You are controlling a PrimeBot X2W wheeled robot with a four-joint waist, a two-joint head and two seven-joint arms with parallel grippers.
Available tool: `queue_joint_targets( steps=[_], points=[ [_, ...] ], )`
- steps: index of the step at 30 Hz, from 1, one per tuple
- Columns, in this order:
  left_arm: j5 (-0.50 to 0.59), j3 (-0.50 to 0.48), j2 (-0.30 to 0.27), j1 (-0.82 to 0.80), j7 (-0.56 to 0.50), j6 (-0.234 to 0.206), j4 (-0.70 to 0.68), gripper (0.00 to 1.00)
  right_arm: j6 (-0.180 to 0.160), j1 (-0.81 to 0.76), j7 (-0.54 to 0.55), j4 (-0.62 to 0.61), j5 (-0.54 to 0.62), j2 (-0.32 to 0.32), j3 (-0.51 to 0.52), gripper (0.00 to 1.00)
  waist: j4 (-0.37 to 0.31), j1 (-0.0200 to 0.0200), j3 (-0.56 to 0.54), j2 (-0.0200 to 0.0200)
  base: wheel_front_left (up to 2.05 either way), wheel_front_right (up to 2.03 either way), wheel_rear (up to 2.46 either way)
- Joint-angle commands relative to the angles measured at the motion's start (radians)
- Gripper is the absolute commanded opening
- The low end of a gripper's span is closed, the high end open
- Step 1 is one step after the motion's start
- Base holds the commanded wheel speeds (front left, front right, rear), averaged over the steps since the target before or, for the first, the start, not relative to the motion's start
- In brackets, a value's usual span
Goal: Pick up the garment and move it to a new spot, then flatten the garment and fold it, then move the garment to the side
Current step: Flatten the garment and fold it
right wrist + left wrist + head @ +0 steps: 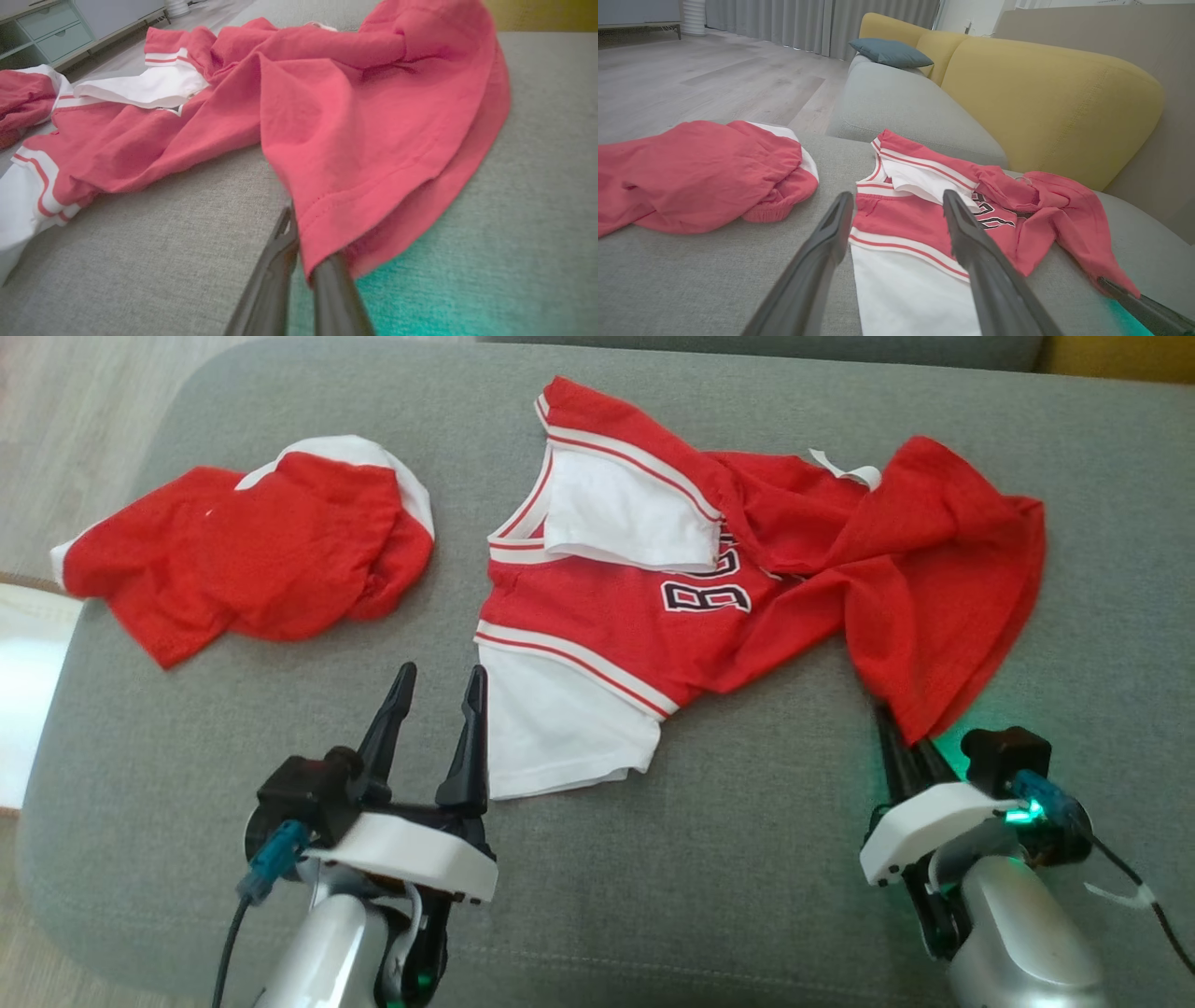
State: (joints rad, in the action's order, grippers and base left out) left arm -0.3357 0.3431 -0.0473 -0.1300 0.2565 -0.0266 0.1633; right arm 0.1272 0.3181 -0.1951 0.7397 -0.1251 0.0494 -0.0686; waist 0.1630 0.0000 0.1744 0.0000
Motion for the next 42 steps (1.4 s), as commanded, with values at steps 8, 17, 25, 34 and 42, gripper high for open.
queue_joint_targets(
  steps=[8, 17, 25, 34, 42],
  points=[
    [0.008, -0.042, -0.003, -0.019, 0.005, -0.006, -0.027, 1.00, 0.003, -0.004, -0.048, -0.065, -0.003, 0.001, 0.001, 0.00, -0.061, 0.0000, -0.048, 0.0000, 0.00, 0.00, 0.00],
    [0.003, -0.046, -0.003, 0.012, 0.005, -0.013, -0.035, 1.00, 0.003, -0.151, 0.019, -0.303, 0.010, 0.019, 0.051, 0.00, -0.125, 0.0000, -0.094, 0.0000, 0.00, 0.00, 0.00],
    [0.002, -0.041, -0.003, 0.020, 0.005, -0.010, -0.043, 1.00, 0.003, -0.246, 0.152, -0.562, 0.001, 0.043, 0.097, 0.00, -0.135, 0.0000, -0.087, 0.0000, 0.00, 0.00, 0.00],
    [0.006, -0.023, -0.003, -0.013, 0.005, -0.002, -0.038, 1.00, 0.003, -0.150, 0.243, -0.535, 0.035, 0.094, 0.137, 0.00, -0.080, 0.0000, -0.035, 0.0000, 0.00, 0.00, 0.00],
    [0.011, -0.020, -0.003, -0.020, 0.005, 0.005, -0.030, 1.00, 0.003, -0.036, 0.295, -0.357, 0.064, 0.142, 0.139, 0.00, -0.039, 0.0000, -0.013, 0.0000, 0.00, 0.00, 0.00]
  ],
)
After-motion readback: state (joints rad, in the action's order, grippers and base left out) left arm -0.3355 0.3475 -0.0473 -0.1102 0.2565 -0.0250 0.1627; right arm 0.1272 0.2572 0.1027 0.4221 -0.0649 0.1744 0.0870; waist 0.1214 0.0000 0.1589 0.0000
